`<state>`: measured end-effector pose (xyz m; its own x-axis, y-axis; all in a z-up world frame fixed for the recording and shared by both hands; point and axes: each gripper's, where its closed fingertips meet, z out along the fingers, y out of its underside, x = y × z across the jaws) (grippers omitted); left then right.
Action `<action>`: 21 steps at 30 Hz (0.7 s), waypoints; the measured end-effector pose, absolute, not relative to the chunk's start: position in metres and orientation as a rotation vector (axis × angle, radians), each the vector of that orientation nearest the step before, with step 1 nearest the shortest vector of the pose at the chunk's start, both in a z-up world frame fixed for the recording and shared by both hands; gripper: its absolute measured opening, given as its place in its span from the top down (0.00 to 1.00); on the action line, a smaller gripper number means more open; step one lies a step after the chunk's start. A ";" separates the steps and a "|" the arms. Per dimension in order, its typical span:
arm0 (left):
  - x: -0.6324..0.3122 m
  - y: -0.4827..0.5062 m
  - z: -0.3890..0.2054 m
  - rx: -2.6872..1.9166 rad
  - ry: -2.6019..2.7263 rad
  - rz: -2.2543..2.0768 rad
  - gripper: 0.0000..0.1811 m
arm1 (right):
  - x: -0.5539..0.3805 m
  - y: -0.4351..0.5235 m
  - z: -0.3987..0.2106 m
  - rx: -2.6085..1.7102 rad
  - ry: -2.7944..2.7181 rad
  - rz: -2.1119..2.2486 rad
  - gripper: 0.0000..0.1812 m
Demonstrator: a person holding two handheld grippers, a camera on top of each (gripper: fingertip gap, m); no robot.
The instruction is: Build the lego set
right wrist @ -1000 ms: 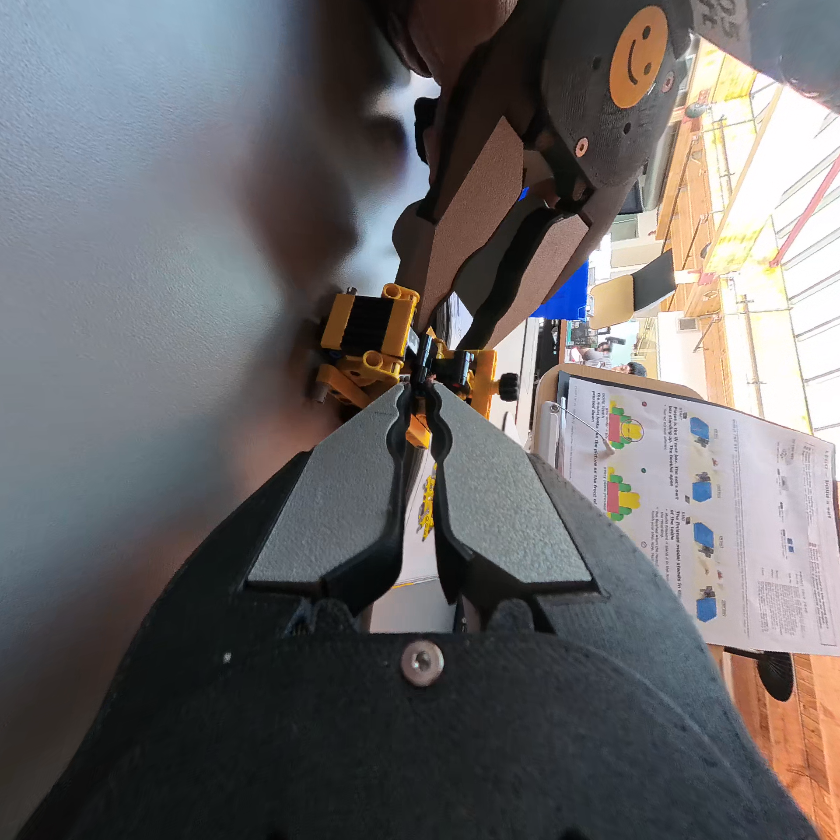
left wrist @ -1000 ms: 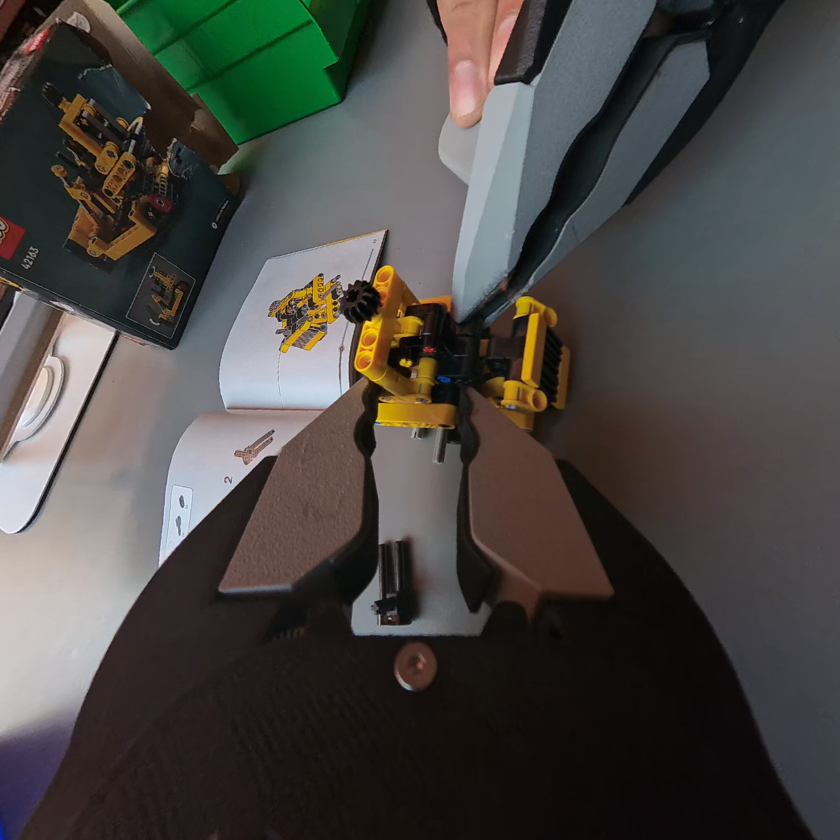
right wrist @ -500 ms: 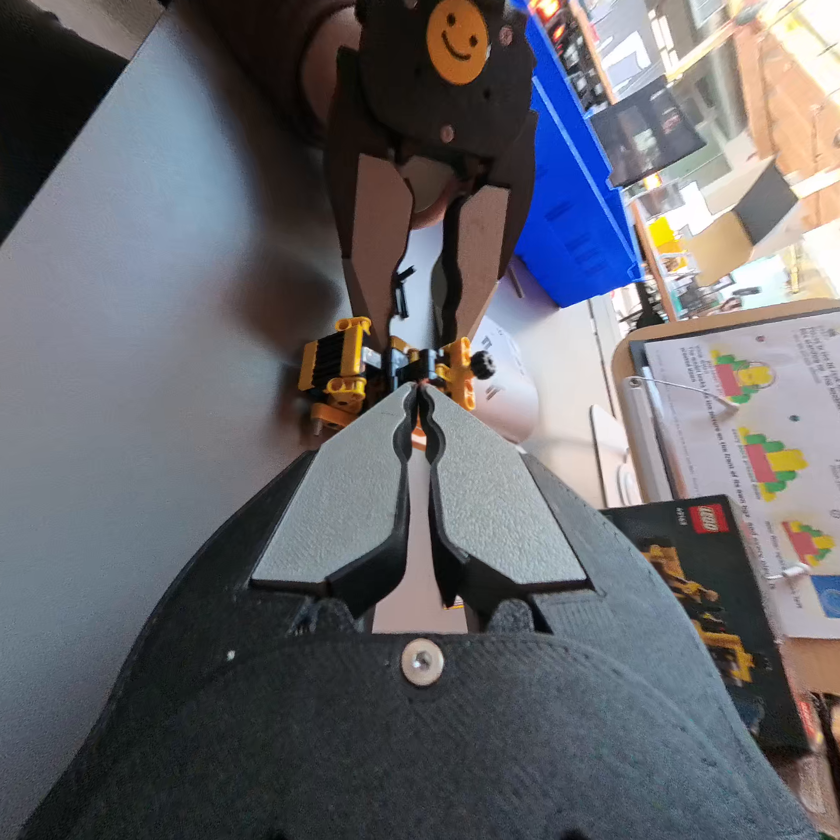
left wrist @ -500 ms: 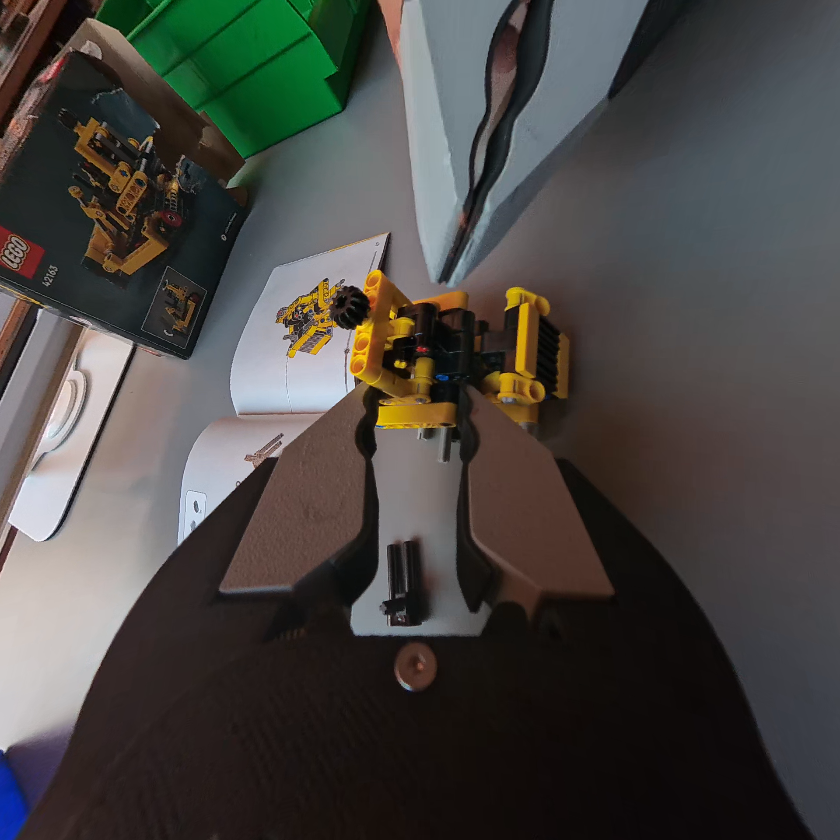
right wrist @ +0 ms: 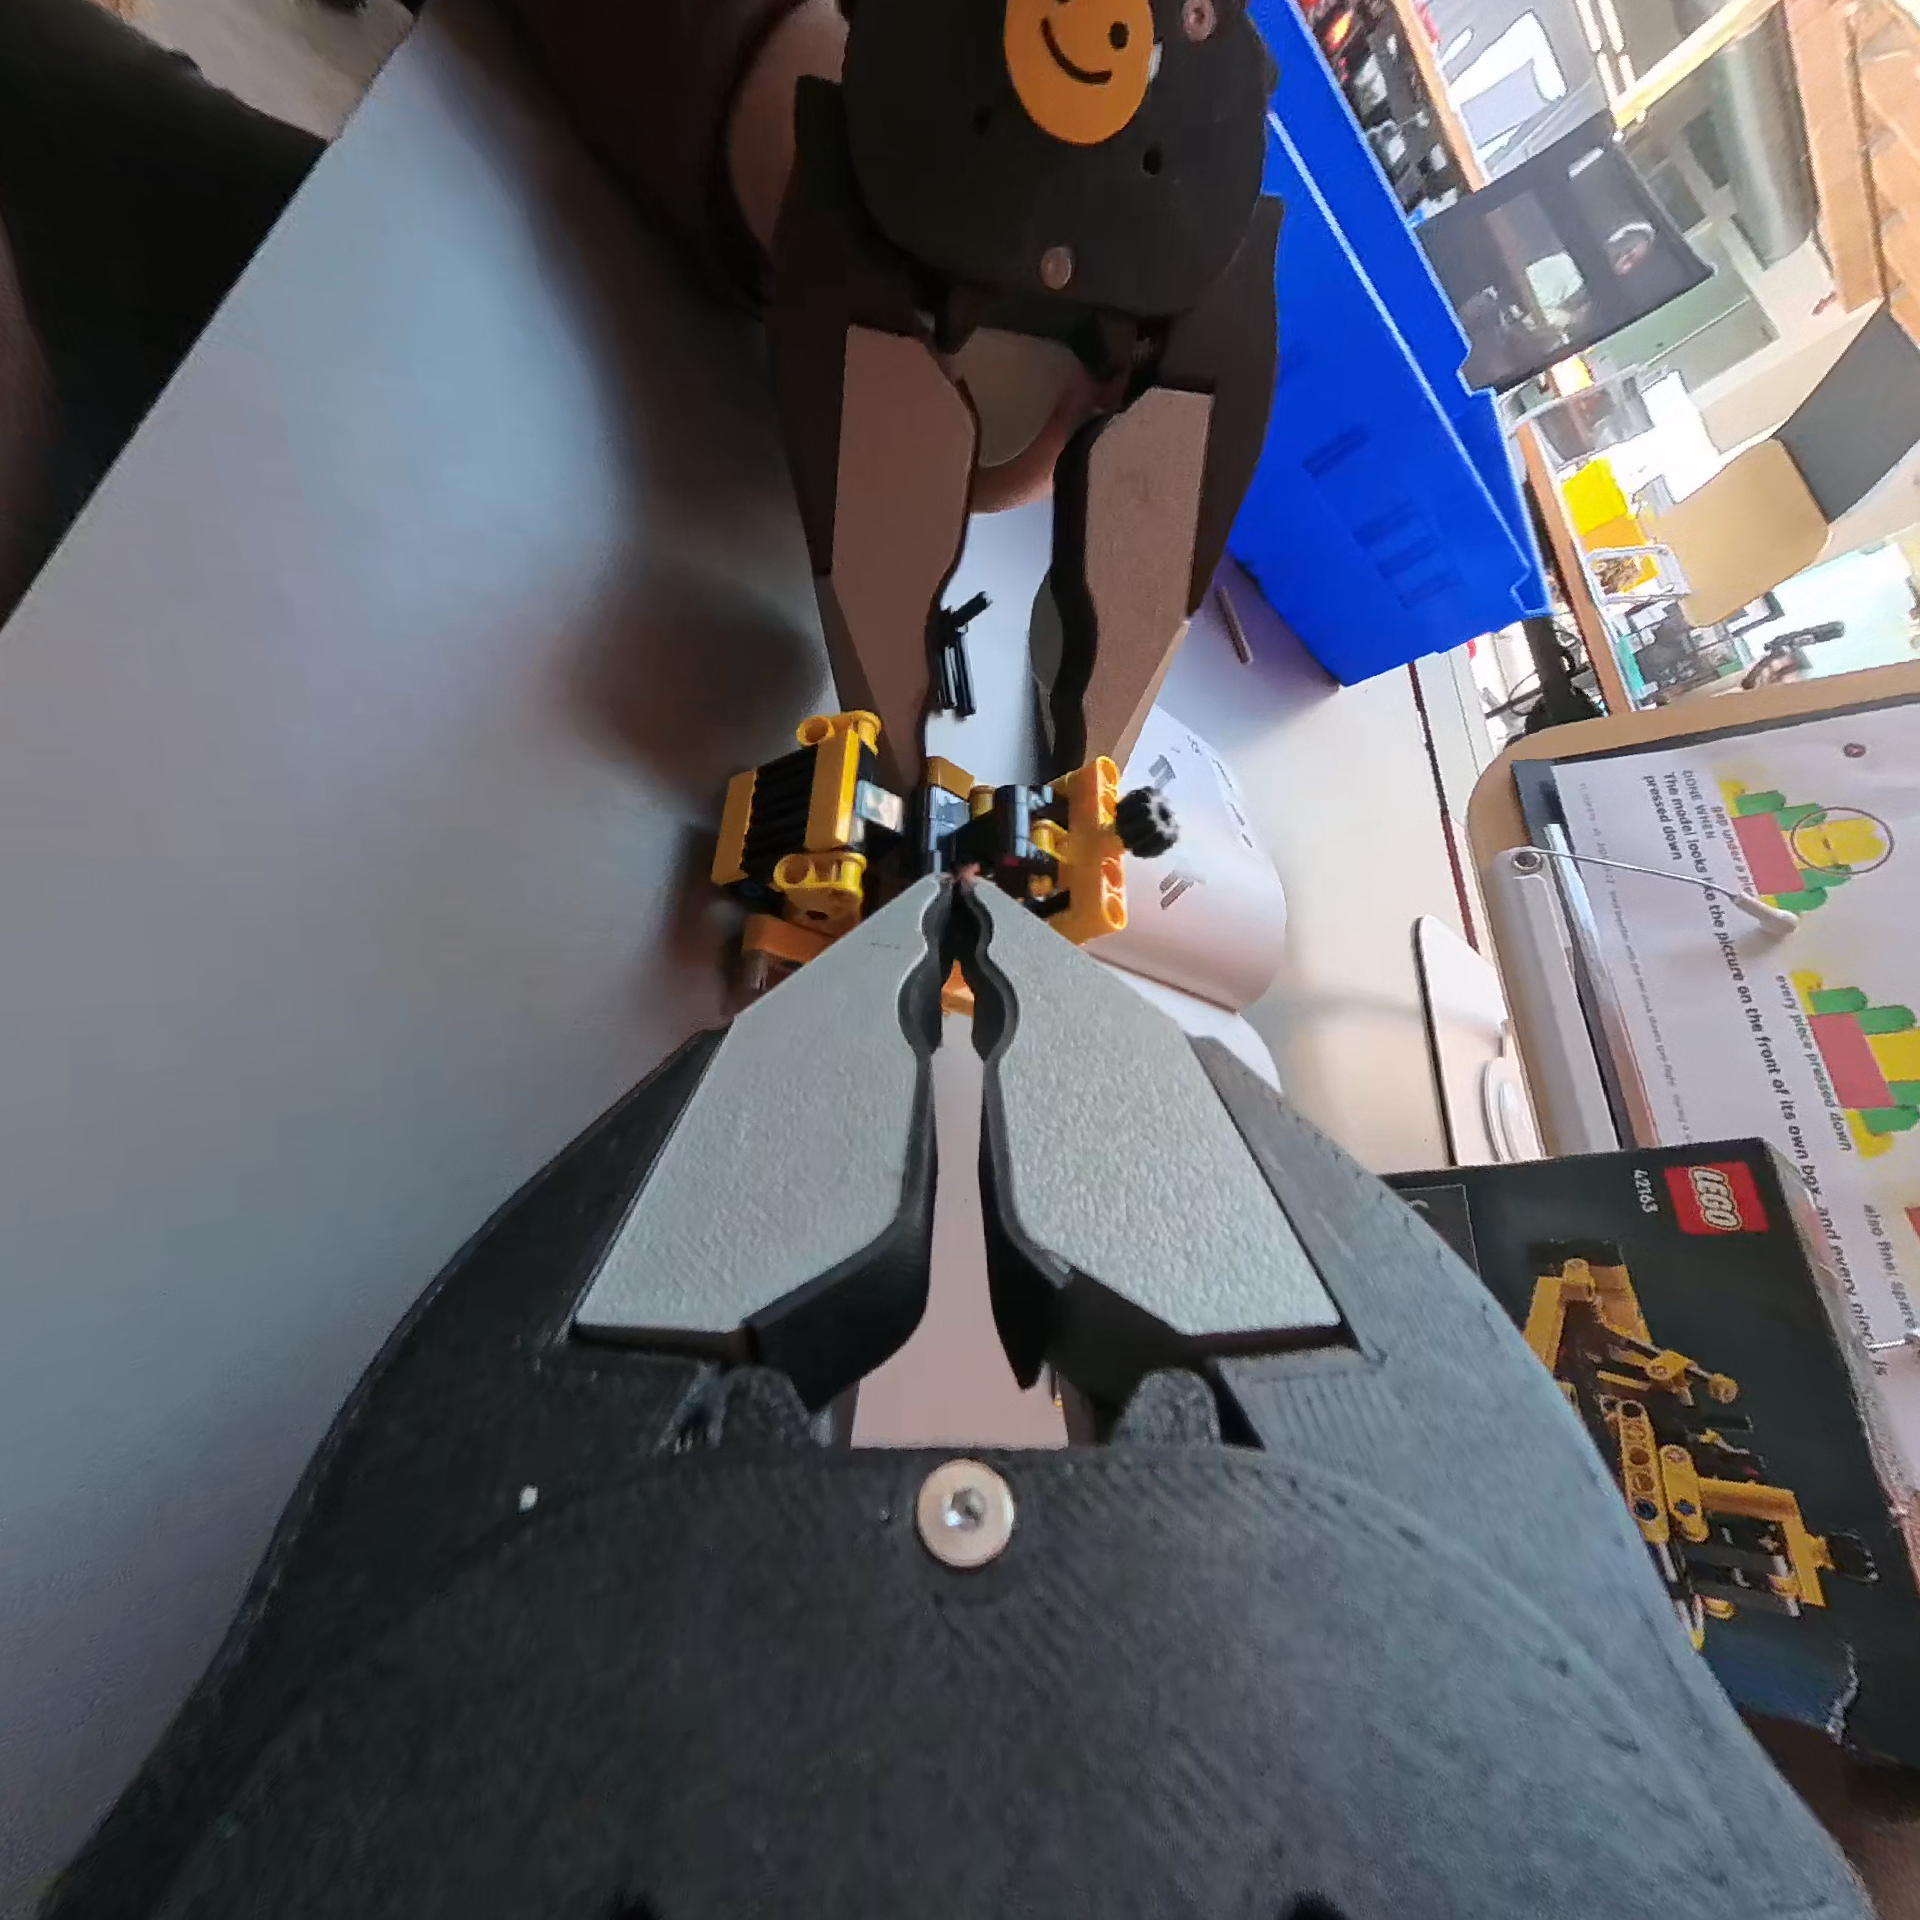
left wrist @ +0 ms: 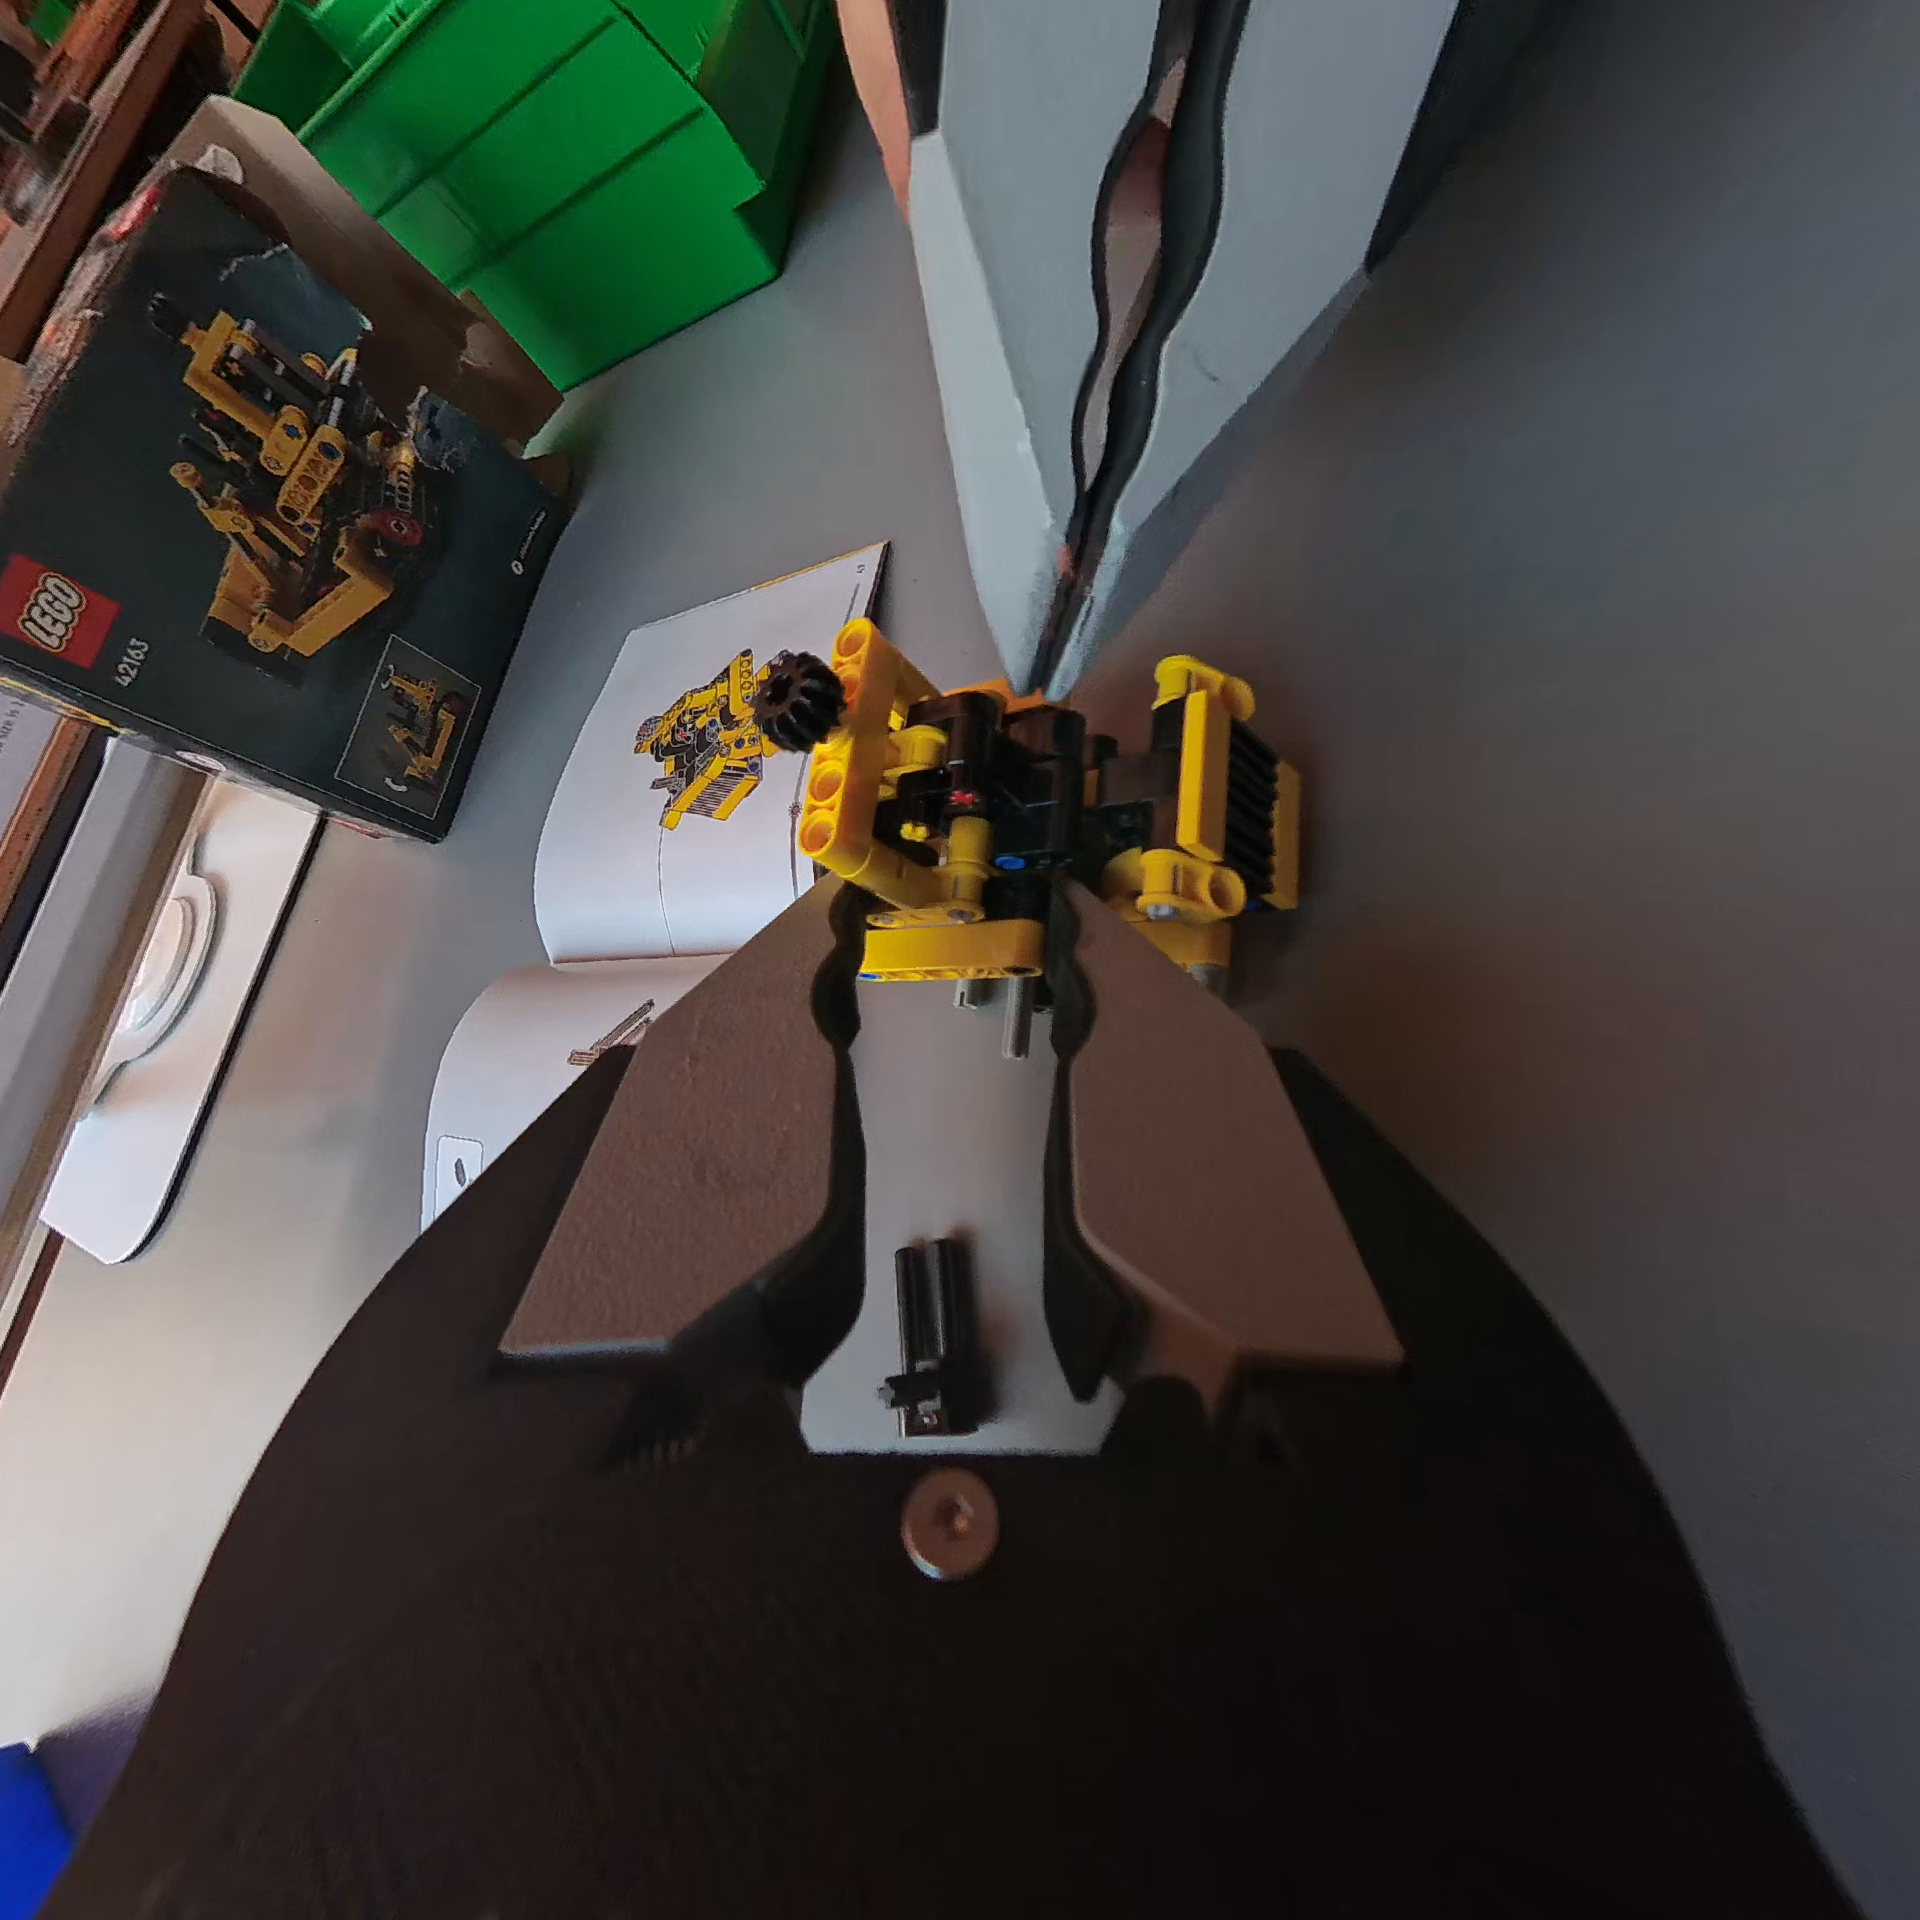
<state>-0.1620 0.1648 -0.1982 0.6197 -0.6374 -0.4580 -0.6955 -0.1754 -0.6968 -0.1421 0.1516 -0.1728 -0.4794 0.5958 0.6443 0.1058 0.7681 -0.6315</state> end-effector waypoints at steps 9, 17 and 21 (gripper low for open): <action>-0.165 0.166 -0.198 -1.865 1.060 0.080 0.82 | -0.143 0.150 -0.178 -0.497 -2.020 0.611 1.00; -0.169 0.158 -0.196 -1.864 1.112 0.132 0.79 | -0.143 0.155 -0.171 -0.554 -1.991 0.674 1.00; -0.177 0.152 -0.181 -1.865 1.049 0.046 0.76 | -0.143 0.159 -0.167 -0.621 -1.983 0.767 1.00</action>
<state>-0.1765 0.1515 -0.1806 0.6294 -0.6394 -0.4417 -0.6756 -0.1692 -0.7176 -0.1428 0.1593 -0.1672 -0.4751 0.6783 0.5606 0.1247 0.6825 -0.7201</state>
